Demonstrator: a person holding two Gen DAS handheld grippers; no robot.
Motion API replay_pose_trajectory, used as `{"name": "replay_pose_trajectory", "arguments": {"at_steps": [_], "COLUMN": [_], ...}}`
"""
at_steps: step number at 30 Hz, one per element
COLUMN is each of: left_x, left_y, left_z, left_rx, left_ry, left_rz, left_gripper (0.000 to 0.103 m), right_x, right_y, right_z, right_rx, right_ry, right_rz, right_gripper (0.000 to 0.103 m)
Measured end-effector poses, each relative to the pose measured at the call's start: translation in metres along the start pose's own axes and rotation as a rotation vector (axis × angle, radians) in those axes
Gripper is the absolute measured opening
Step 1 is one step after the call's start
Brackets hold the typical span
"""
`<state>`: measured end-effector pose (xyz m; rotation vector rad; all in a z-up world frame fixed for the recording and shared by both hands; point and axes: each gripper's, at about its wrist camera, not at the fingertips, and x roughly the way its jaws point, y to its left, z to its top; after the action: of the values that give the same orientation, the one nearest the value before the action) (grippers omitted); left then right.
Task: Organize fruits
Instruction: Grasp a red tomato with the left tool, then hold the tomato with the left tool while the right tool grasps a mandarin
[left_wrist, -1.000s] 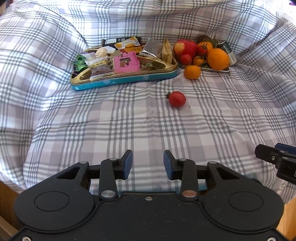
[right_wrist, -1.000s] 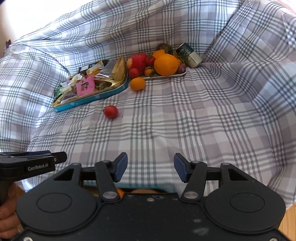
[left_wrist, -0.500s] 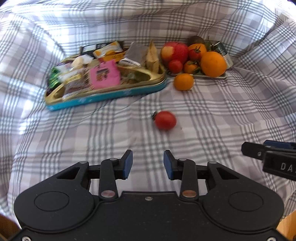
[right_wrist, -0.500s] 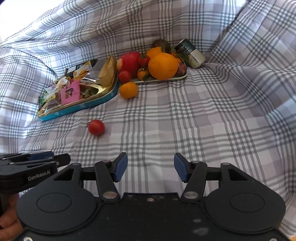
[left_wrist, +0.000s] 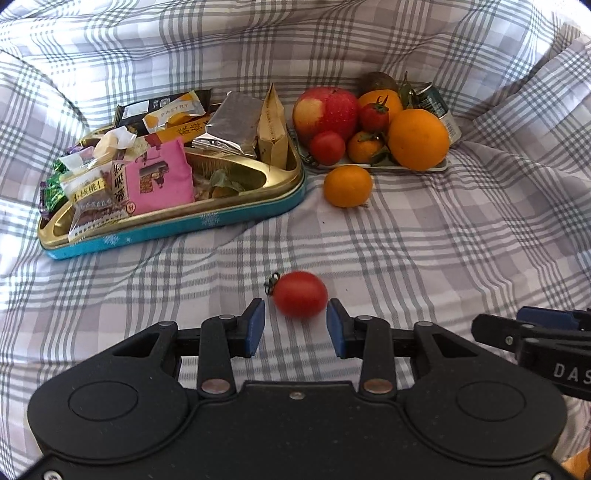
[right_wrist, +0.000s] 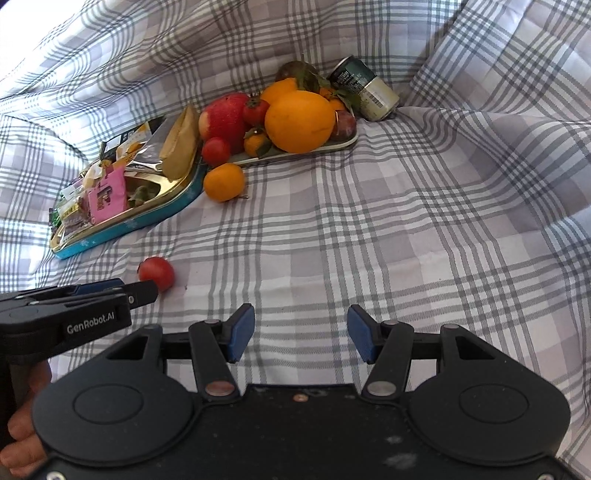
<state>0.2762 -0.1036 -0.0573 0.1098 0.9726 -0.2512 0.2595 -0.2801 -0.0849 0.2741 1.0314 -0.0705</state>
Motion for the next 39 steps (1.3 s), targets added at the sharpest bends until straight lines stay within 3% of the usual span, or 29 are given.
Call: {"name": "replay_pose_trajectory", "arguments": {"at_steps": [18, 26, 33, 39], "left_x": [0.022, 0.037, 0.034, 0.02], "left_y": [-0.005, 0.003, 0.025, 0.044], "left_z": [0.014, 0.018, 0.017, 0.013], "left_rx": [-0.007, -0.049, -0.143, -0.174], "left_ry": [-0.024, 0.023, 0.046, 0.032], "left_rz": [0.021, 0.041, -0.006, 0.041], "left_gripper": [0.048, 0.047, 0.044, 0.044], "right_x": [0.01, 0.011, 0.014, 0.02], "right_y": [-0.001, 0.004, 0.007, 0.018], "right_z": [0.005, 0.007, 0.01, 0.017], "right_rx": [-0.005, -0.012, -0.016, -0.04], "right_ry": [0.003, 0.005, 0.006, -0.007], "right_rz": [-0.009, -0.012, -0.017, -0.014], "right_gripper": [0.059, 0.059, 0.059, 0.059]}}
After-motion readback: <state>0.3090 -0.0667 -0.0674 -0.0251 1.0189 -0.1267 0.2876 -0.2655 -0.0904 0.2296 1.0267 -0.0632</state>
